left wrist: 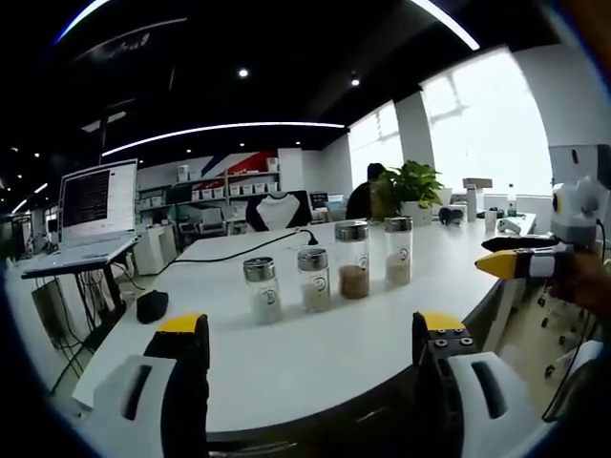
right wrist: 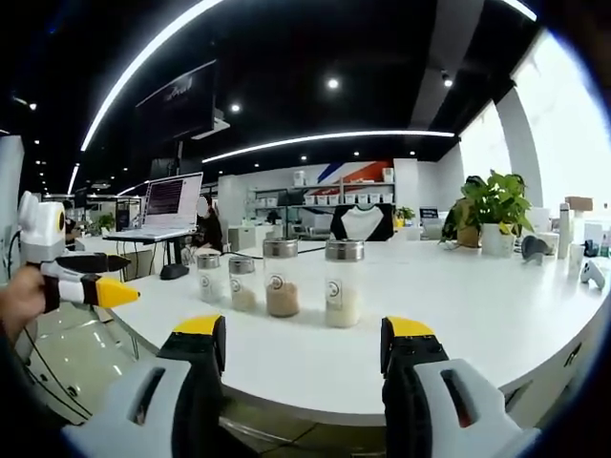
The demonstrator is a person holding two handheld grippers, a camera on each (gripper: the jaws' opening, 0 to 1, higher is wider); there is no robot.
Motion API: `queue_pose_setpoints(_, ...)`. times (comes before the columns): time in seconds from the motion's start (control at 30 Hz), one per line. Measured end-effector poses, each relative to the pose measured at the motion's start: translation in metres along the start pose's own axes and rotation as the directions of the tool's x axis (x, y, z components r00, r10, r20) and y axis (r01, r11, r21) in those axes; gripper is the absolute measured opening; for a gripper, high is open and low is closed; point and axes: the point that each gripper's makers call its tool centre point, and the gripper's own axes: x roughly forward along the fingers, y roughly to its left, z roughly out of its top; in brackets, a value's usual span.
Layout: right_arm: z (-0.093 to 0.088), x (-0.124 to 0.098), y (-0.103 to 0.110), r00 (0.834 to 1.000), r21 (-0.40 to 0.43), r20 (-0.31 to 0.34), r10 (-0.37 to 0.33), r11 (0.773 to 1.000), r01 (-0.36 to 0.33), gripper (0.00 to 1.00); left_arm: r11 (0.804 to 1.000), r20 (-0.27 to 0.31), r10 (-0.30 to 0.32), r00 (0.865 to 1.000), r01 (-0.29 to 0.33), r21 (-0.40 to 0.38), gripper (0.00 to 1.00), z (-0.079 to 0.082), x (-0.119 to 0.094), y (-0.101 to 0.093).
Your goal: Rotate the seasoning bottle until the label or dispensing opening points toward the visible target arrow and the bottle remains upright within the marked orientation range
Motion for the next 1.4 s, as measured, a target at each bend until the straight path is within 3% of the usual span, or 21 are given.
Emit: queue_pose_setpoints(1.4, 0.0032, -0.0004, -0.0073, 1.000, 0.002, 0.005, -0.030, 1.000, 0.030, 0.66, 1.000, 0.015, -0.015, 1.000, 0.015, -0.003, 0.91, 0.0042, 0.0009, 0.0017)
